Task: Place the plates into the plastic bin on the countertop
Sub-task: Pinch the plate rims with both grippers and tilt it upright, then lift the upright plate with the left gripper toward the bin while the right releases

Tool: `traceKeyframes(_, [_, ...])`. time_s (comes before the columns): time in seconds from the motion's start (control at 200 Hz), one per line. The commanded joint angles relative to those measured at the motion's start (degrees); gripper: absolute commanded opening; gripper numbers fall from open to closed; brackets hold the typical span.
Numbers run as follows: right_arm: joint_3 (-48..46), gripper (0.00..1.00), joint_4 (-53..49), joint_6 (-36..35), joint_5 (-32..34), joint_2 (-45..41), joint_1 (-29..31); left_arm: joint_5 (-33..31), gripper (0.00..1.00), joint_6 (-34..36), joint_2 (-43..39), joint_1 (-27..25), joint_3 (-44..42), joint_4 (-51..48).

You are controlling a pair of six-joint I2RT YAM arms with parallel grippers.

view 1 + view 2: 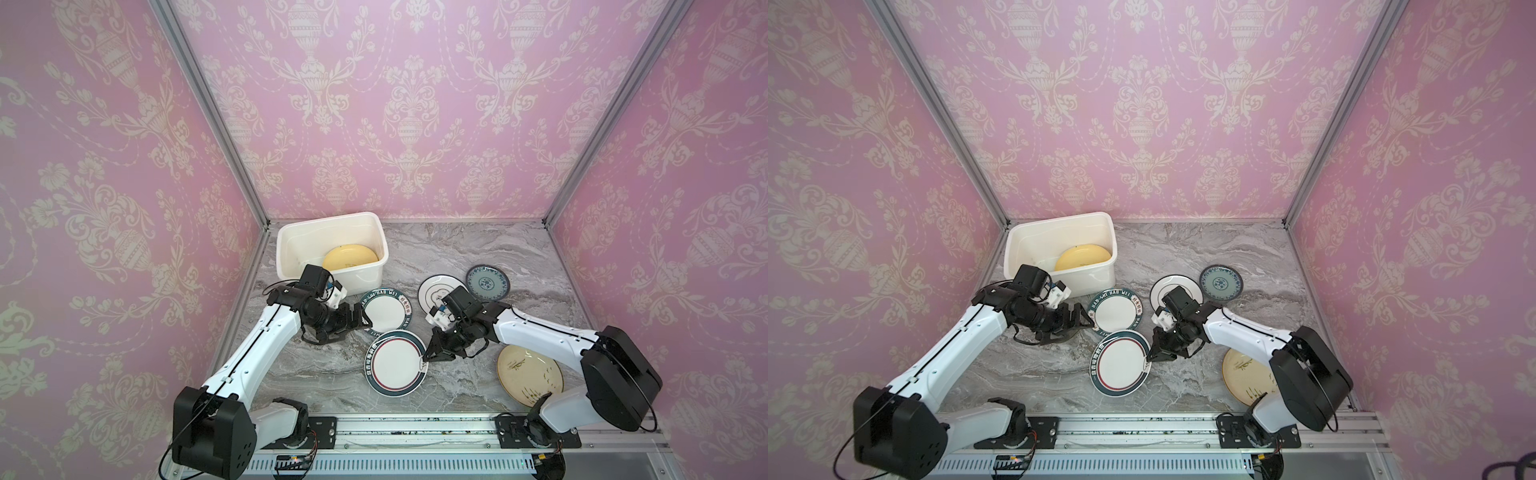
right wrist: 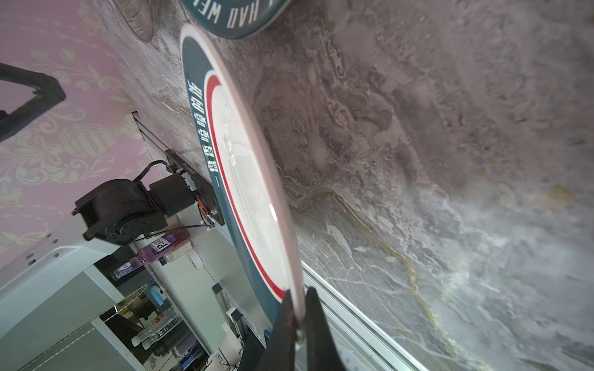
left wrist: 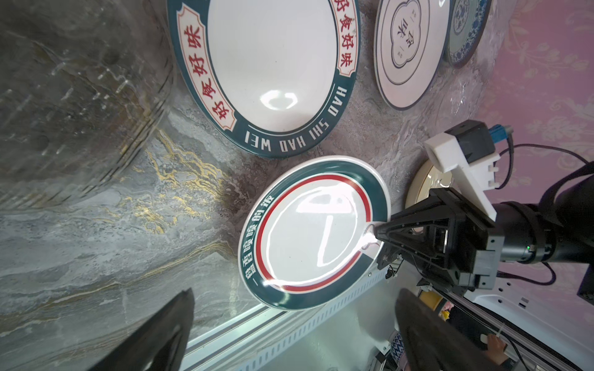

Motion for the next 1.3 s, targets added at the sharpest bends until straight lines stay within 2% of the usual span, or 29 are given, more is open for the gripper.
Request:
traceKeyframes(0.0, [-0.8,0.00,4.0,0.8,-4.6,-3.6,-1.2,4.1,0.99,2.9,0.7,-0.4,-0.5,-2.7])
traceKeyframes(0.39, [-3.2,0.00,13.6,8.5,-7.6,-9.7,-5.0,10.2,0.92,3.5,3.0,-0.5,-2.8,1.2])
traceKeyframes(0.56, [-4.2,0.00,18.6,12.2,-8.7,-10.3,-5.2,13.9,0.86,0.0,2.3,-0.5,-4.8,6.5])
traceKeyframes(0.69, [-5.5,0.00,23.7,15.6,-9.2,-10.6,-5.4,17.8,0.78,-4.5,1.5,-0.9,-6.6,12.7])
traceKeyframes(0.861, [-5.8,0.00,24.9,16.5,-9.2,-10.2,-5.5,20.2,0.66,-8.5,0.1,-1.2,-7.8,18.1])
traceKeyframes(0.966, [-6.0,0.00,25.5,16.9,-9.0,-9.9,-5.5,21.4,0.54,-11.1,-1.0,-1.1,-8.4,21.4])
traceKeyframes(1.166, [-6.2,0.00,27.0,17.8,-8.7,-9.3,-5.6,21.8,0.36,-13.6,-2.1,-1.3,-8.9,23.9])
traceKeyframes(1.291, [-6.0,0.00,27.3,18.0,-8.2,-9.0,-5.7,21.7,0.31,-14.0,-2.2,-1.3,-9.0,24.0])
